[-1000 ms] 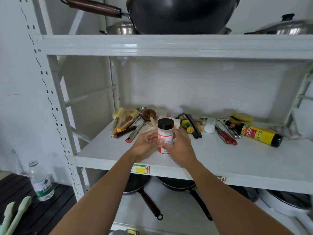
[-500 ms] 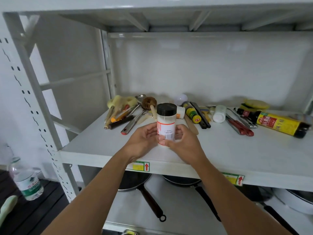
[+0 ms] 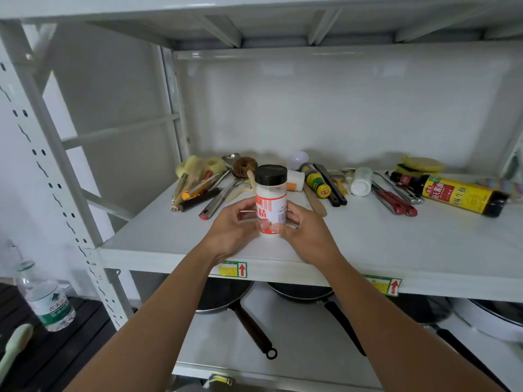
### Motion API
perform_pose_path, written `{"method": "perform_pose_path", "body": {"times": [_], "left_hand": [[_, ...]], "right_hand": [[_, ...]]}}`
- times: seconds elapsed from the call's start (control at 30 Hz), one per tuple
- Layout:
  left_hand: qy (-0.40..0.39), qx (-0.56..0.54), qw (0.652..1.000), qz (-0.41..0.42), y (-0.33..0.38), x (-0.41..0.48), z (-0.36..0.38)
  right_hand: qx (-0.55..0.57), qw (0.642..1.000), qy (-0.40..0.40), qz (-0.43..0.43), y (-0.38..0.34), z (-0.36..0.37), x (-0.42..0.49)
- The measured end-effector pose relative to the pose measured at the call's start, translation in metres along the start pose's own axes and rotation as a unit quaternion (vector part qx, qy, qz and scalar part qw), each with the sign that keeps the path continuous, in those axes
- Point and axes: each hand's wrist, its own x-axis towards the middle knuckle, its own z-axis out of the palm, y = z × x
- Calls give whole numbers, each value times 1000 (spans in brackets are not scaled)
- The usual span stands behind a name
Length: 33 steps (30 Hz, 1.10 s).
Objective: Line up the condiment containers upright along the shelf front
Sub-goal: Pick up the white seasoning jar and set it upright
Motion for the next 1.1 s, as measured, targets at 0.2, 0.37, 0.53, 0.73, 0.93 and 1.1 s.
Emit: {"method": "perform_pose_path", "body": {"times": [0.2,0.37,0.53,0.73,0.93,1.1], "left_hand": [[12,-15,1000,1,0,-1,1],[20,-38,999,-4,-3,0,0],[41,-19,999,-8,-4,2,-1],[59,47,997,-16,4,-2,3],[58,89,994,-15,10,-5,6],[52,92,994,-18,7,-5,5]], "right_hand": [[-36,999,-1,3,-2,0,0],[-59,998,-2,-3,-3,-1,0],[-29,1000,0,8,-7,-2,-2],[-42,999,-13,11,-9,0,-2],[-73,997,-12,7,-5,0,1],[-70,997,-17,9,-5,-2,1]]}}
